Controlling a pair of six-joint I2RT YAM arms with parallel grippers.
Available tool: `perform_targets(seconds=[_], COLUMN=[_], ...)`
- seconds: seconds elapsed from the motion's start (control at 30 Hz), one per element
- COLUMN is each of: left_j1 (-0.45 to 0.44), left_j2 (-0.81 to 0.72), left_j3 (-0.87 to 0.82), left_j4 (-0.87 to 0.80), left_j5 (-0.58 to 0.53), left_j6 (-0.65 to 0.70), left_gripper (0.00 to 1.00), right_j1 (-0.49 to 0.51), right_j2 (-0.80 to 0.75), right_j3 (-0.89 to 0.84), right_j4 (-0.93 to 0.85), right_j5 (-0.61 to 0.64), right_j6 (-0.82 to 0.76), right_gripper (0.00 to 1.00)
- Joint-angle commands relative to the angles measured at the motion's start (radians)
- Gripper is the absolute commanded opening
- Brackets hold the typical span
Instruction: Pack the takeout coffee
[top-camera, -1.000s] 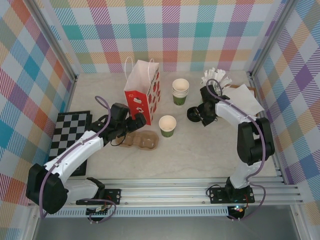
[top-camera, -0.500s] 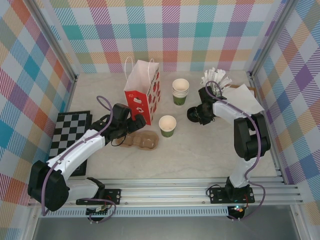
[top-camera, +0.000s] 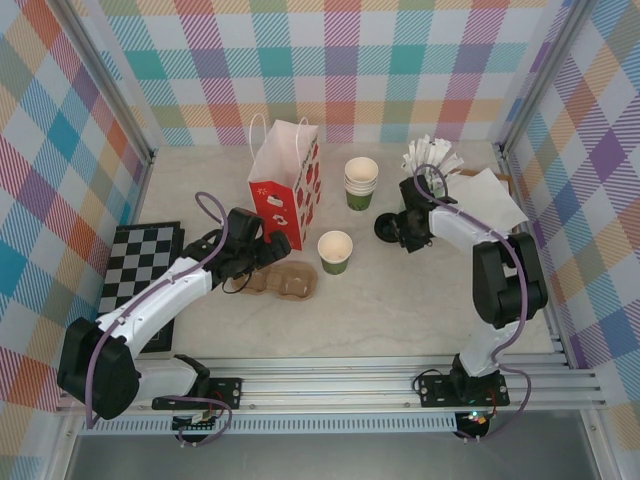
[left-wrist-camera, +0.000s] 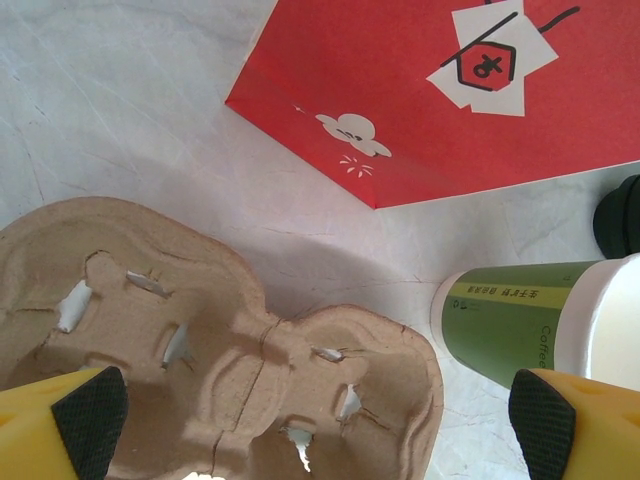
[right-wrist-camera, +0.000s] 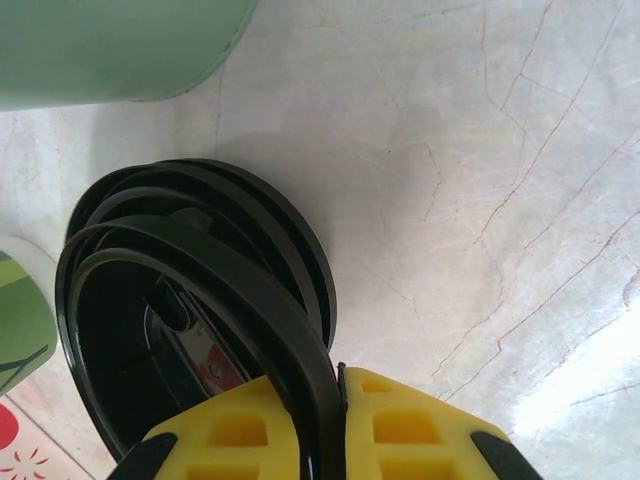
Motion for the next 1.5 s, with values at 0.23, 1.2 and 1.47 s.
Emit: perform_targets(seconds=[0.23, 1.2, 1.47], left_j1=[-0.007, -0.087, -0.095], left_j2=[-0.073, 0.419, 0.380], left_j3=[0.046, 0.700, 0.629], left_j4=[0.002, -0.195, -0.124], left_j5=[0.068, 0.503, 0.337], left_j6=[0.118, 0.760, 0.728], left_gripper=[1.00, 0.70, 0.46], right_j1=[0.028, 0.161, 0.185], right_j2=[-0.231, -0.292, -0.233], right_j3=[-0.130, 0.058, 0.152], right_j4=[0.186, 0.170, 0.033], right_j5=[0.052, -0.449, -0.418], right_j6=[-0.411, -1.533, -1.511], right_gripper=[0.00, 0.00, 0.00])
